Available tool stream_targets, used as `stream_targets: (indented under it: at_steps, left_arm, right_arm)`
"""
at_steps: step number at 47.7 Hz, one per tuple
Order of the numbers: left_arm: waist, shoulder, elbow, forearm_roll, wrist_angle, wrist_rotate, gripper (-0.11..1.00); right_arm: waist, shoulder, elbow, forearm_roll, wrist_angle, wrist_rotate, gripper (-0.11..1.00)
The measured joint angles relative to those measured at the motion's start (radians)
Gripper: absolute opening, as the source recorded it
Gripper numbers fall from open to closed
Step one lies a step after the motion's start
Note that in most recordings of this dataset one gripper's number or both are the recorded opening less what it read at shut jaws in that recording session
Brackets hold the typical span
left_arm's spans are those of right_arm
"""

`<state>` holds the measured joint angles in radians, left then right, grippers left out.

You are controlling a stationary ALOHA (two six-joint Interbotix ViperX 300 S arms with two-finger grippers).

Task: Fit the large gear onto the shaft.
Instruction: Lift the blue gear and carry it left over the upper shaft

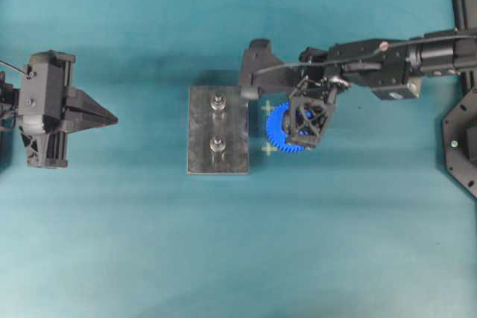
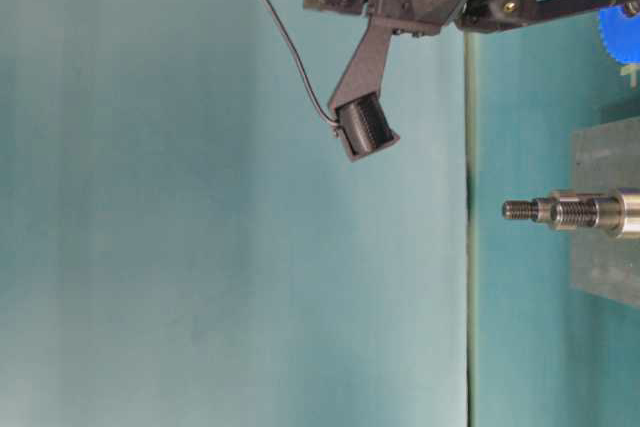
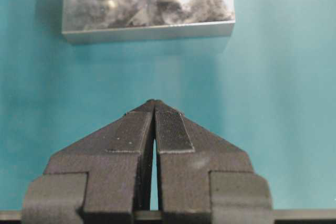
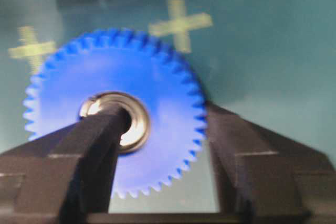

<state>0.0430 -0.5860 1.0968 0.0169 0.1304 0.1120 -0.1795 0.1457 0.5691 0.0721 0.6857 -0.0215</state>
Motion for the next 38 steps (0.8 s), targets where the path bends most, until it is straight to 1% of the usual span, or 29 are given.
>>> stream_targets:
  at_steps: [10, 16, 19, 26, 31, 38]
  left_arm:
    - [0.0, 0.0, 0.002, 0.0, -0.002, -0.003, 0.0]
    - [0.0, -0.003, 0.002, 0.0, -0.014, -0.008, 0.0]
    - [0.0, -0.008, 0.003, 0.0, -0.017, -0.02, 0.0]
    - [0.0, -0.02, 0.014, 0.0, -0.02, -0.055, 0.0]
    - [0.0, -0.037, 0.02, 0.0, -0.02, -0.067, 0.0]
    - [0.0, -0.074, 0.02, 0.0, -0.018, -0.067, 0.0]
  right_arm:
    - [-0.002, 0.0, -0.026, 0.0, 0.063, 0.054, 0.49]
    - [-0.003, -0.009, -0.075, 0.0, 0.117, 0.092, 0.49]
    - [-0.006, -0.017, -0.115, 0.0, 0.156, 0.101, 0.49]
    - [-0.017, -0.02, -0.245, 0.0, 0.236, 0.101, 0.49]
    - [-0.031, -0.003, -0.331, 0.002, 0.265, 0.103, 0.49]
    - [-0.038, 0.051, -0.434, 0.002, 0.284, 0.103, 0.49]
